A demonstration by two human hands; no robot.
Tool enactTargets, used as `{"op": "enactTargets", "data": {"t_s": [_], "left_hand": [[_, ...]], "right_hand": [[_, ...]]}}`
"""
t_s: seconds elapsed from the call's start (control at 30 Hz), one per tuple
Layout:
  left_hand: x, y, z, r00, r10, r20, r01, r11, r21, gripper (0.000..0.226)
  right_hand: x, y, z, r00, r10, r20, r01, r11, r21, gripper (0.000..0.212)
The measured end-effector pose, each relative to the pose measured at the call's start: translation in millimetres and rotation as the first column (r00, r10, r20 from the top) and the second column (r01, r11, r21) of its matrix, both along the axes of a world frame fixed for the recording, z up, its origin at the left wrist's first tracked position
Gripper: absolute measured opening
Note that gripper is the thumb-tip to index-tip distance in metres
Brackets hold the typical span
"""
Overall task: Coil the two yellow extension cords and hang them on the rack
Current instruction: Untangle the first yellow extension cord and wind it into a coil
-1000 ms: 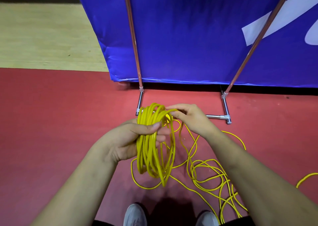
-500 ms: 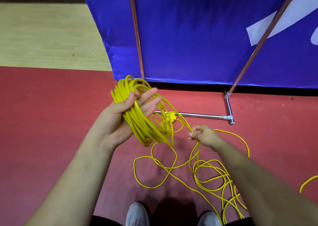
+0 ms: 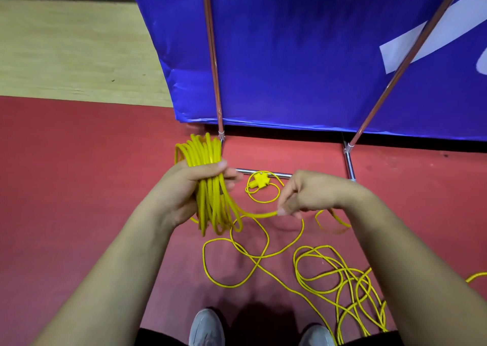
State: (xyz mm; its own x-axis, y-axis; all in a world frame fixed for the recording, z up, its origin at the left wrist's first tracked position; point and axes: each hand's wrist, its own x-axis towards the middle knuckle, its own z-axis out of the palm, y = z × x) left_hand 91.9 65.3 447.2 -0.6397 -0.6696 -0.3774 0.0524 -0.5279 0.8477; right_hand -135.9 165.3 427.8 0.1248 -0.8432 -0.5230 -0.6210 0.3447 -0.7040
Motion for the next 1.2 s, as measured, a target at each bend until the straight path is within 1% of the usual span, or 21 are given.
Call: {"op": "enactTargets", "data": {"t_s": [0.07,0.1,0.2,0.27,0.3,0.37,0.4,0.47,0.5,0.53,0.6,0.63,0.67,0.73,0.83,0.9,0.97,1.03,1.1,1.13,1.2], "left_hand": [[-5.3,9.4,-1.4,0.988,-0.138,0.066,0.139,0.990,-0.009,0.011],[-8.1,14.4,-1.8,0.974,-0.203,0.103,0.205,0.979,-0.015,0.011],[-12.0,22.0,-1.5,0.944,-0.305,0.128,0.308,0.952,-0.004,0.008],[-12.7,20.6,-0.3,0.941,-0.327,0.086,0.326,0.945,0.029,0.008],[-13.4,19.3,-0.2,0.945,-0.324,0.051,0.321,0.945,0.061,0.008],[-14.6,18.4,0.1,0.957,-0.289,-0.026,0.290,0.947,0.142,0.011],[-15.0,18.3,0.6,0.964,-0.263,-0.048,0.267,0.947,0.176,0.014],[-14.3,17.7,2.9,0.973,-0.222,-0.060,0.230,0.950,0.210,0.018],[-13.4,17.1,4.8,0.975,-0.215,-0.057,0.222,0.953,0.207,0.019],[-11.9,16.0,7.2,0.975,-0.218,-0.040,0.221,0.955,0.199,0.018],[-7.9,14.1,10.6,0.966,-0.259,0.020,0.251,0.950,0.187,0.017],[-5.7,14.2,10.9,0.954,-0.296,0.049,0.282,0.940,0.191,0.017],[-3.8,14.9,10.2,0.940,-0.332,0.075,0.312,0.929,0.198,0.018],[-1.1,16.4,7.0,0.926,-0.362,0.108,0.335,0.919,0.207,0.018],[-0.8,16.9,4.6,0.938,-0.330,0.102,0.304,0.929,0.210,0.020],[-2.5,16.0,3.8,0.946,-0.313,0.088,0.290,0.933,0.212,0.021],[-4.8,15.9,2.3,0.945,-0.319,0.071,0.297,0.929,0.222,0.020],[-8.0,17.0,1.3,0.947,-0.316,0.055,0.294,0.925,0.242,0.016],[-9.9,19.2,2.7,0.956,-0.291,0.039,0.273,0.930,0.244,0.017],[-10.0,19.7,2.4,0.959,-0.281,0.033,0.266,0.936,0.230,0.020],[-10.4,21.5,2.5,0.960,-0.279,0.036,0.267,0.944,0.193,0.024]], "right_hand": [[8.3,1.3,16.9,0.990,0.088,0.112,-0.086,0.996,-0.027,0.006],[11.2,0.3,20.4,0.982,0.077,0.170,-0.064,0.995,-0.077,0.007],[13.5,-2.9,20.8,0.931,-0.045,0.362,0.123,0.972,-0.198,0.003],[9.5,-2.7,14.4,0.868,-0.110,0.485,0.245,0.943,-0.225,0.004],[5.6,-2.1,10.5,0.846,-0.139,0.514,0.290,0.930,-0.226,0.005],[-7.2,-0.3,-0.7,0.849,-0.187,0.494,0.337,0.913,-0.232,0.005],[-15.5,1.5,-8.6,0.872,-0.201,0.446,0.335,0.910,-0.246,0.006],[-29.0,7.7,-24.3,0.934,-0.227,0.276,0.305,0.908,-0.285,0.012],[-33.1,11.7,-31.8,0.942,-0.255,0.217,0.313,0.901,-0.301,0.015],[-35.4,14.9,-39.0,0.929,-0.297,0.220,0.355,0.884,-0.306,0.016],[-35.2,17.4,-48.0,0.848,-0.394,0.355,0.497,0.824,-0.272,0.012],[-33.9,16.4,-49.3,0.815,-0.418,0.401,0.538,0.803,-0.256,0.012],[-31.9,14.6,-48.9,0.807,-0.421,0.414,0.547,0.798,-0.253,0.014],[-27.5,10.3,-43.2,0.841,-0.388,0.378,0.500,0.824,-0.267,0.017],[-15.1,3.8,-24.1,0.922,-0.299,0.246,0.368,0.873,-0.319,0.020],[-6.1,-1.8,-13.9,0.966,-0.218,0.142,0.257,0.886,-0.386,0.024],[1.1,-6.2,-8.3,0.993,-0.109,0.043,0.117,0.898,-0.424,0.030],[8.0,-7.1,-3.2,0.999,-0.048,-0.004,0.042,0.903,-0.428,0.035],[14.6,-6.0,3.0,0.999,-0.051,0.010,0.050,0.892,-0.450,0.034],[18.6,-4.9,6.6,0.997,-0.054,0.056,0.074,0.883,-0.463,0.032],[28.5,-2.1,12.4,0.973,-0.044,0.226,0.143,0.884,-0.445,0.026]]}}
